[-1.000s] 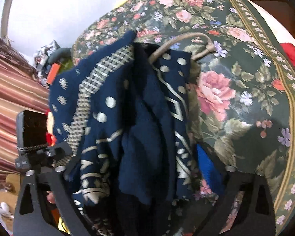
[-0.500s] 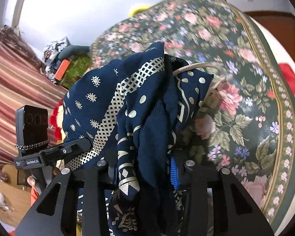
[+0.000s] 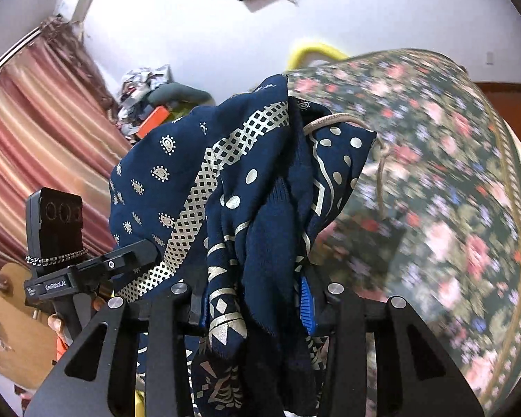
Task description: Fold large clothes
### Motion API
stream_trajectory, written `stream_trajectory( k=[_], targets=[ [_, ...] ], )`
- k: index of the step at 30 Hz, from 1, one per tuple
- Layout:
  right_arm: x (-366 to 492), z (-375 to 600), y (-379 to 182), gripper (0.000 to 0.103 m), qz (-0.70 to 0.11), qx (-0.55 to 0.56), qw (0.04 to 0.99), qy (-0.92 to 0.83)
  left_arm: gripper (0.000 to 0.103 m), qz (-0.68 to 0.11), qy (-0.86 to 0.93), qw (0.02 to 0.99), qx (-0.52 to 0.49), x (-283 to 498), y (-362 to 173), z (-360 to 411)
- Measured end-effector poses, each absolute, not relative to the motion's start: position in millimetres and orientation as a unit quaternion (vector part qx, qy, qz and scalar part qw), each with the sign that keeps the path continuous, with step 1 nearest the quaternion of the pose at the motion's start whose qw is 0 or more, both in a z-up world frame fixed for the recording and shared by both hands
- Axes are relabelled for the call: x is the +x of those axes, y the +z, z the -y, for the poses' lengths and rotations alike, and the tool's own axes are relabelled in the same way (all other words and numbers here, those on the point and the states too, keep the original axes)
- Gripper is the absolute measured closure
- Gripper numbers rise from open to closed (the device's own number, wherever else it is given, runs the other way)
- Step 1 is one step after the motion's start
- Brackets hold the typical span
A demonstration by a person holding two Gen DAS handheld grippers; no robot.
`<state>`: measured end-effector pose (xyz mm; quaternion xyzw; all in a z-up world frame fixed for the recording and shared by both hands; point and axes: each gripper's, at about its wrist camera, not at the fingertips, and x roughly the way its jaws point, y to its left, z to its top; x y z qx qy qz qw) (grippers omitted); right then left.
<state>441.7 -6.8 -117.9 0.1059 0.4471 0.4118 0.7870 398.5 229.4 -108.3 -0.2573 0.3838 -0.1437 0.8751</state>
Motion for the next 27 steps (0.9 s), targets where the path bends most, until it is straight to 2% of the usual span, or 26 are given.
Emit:
stream_trajectory(
  k=[9, 20, 25, 27],
  targets=[
    [475, -86, -143, 0.068, -0.453, 0.11, 0.764, 0.445, 0.036, -0.375, -0.07, 0.891, -0.248, 416, -116, -316],
    [535, -166, -245, 0.067, -0.535, 0.093, 0.743, 0.392, 0.036, -0.422, 0.026, 0.848, -0.32, 483, -228, -397],
    [536, -156, -267, 0.055, -0.536, 0.095, 0.751, 0.373, 0.036, -0.422, 0.022, 0.839, -0.342, 481, -248, -407],
    [531, -151, -260, 0.055, -0.534, 0.08, 0.755, 0.371, 0.036, -0.421, 0.025, 0.85, -0.316, 473, -241, -399]
  ],
)
